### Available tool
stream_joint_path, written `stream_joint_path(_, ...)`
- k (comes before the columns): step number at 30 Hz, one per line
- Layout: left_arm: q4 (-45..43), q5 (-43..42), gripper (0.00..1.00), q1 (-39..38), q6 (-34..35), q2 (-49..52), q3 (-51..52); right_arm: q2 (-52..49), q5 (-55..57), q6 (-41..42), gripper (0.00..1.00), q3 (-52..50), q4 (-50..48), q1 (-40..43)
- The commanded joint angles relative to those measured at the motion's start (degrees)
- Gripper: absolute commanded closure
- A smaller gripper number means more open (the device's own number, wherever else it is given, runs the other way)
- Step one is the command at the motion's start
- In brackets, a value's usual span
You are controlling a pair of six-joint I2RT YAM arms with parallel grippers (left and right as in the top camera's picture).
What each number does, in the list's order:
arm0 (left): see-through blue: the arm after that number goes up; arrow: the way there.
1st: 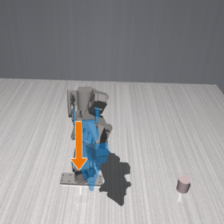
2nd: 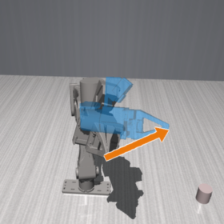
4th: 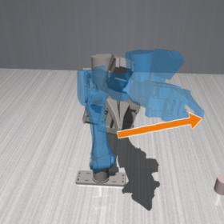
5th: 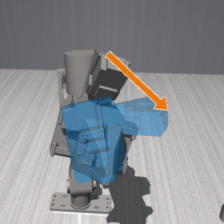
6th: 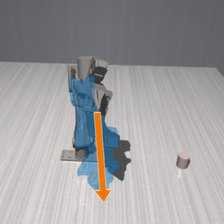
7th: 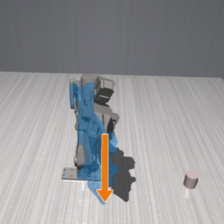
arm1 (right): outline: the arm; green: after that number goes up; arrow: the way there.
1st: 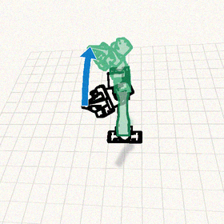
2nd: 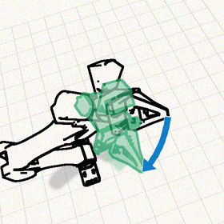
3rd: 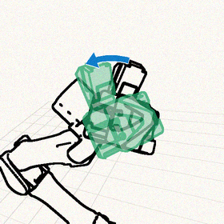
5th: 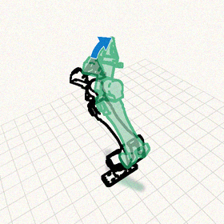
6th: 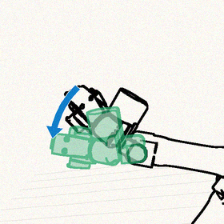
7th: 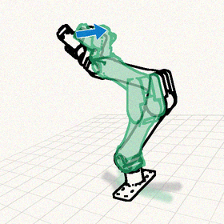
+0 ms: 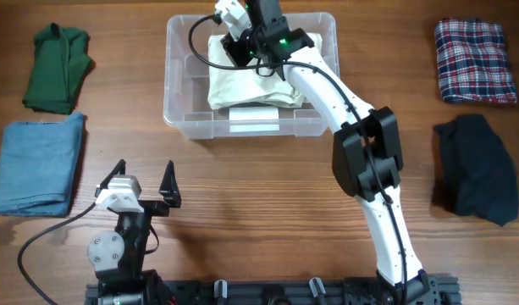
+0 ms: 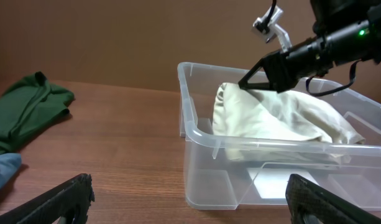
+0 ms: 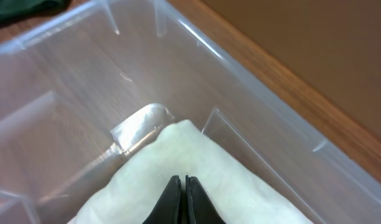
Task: Pack container
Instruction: 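Push the cream cloth's edges down into the container with the right gripper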
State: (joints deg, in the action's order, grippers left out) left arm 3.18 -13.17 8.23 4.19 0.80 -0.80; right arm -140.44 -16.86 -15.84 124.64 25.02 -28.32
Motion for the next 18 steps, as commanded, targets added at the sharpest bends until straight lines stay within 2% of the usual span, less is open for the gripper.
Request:
stream_joint_path(1,0.0,0.59,0.0,0.26,0.74,-0.42,0.48,-3.1,2.01,1.01,0.96,0.04,0.02,-0.26)
stream_joint_path(13,0.0,0.59,0.0,0.26,0.74,-0.42,0.48,-4.57,7.52,0.83,0.96,-0.59,0.63,0.37)
stream_joint_path(18,0.0,0.59,0.0,0.26,0.74,-0.42,0.48,-3.19,7.5,0.85,0.96,-0.46,3.67,0.63)
